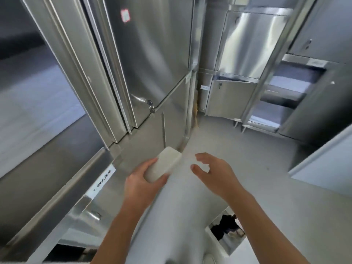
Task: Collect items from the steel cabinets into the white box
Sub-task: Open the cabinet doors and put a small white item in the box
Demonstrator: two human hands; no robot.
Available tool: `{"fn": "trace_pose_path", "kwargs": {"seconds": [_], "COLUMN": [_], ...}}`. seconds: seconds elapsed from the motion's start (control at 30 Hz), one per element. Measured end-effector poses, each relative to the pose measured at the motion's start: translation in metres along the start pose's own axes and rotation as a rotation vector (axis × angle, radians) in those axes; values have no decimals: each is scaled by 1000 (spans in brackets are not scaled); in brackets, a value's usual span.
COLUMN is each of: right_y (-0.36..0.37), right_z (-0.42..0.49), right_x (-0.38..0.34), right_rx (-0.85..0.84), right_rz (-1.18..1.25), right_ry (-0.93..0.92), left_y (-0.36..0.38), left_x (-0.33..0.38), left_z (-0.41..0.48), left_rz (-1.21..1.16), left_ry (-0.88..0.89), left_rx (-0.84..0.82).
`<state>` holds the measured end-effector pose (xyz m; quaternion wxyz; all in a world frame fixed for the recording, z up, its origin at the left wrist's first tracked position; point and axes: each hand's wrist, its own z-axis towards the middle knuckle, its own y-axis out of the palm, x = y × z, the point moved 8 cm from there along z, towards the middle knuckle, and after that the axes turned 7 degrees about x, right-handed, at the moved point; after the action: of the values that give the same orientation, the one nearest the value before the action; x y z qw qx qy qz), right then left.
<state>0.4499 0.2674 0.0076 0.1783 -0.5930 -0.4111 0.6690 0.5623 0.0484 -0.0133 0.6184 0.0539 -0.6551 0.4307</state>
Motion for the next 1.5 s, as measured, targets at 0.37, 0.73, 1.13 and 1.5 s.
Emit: {"fn": "trace_pose_path", "kwargs": {"seconds": [0.37,0.73,1.13,1.5], "right_y": [-98,-149,-104,10], "right_z": [-52,-72,-66,-54], "right_x": [138,285,422,523], "right_rx": [184,176,257,407], "right_rz": [24,47,198,386], "right_ry": [203,306,664,1033], "left_y": [153,276,437,599], "left_x": [79,110,84,-38], "left_z": [-48,-104,-86,-71], "left_rz": [27,39,171,229], "left_ry": [154,69,98,-47], "left_rx": [-284,-390,-755,-1122]}}
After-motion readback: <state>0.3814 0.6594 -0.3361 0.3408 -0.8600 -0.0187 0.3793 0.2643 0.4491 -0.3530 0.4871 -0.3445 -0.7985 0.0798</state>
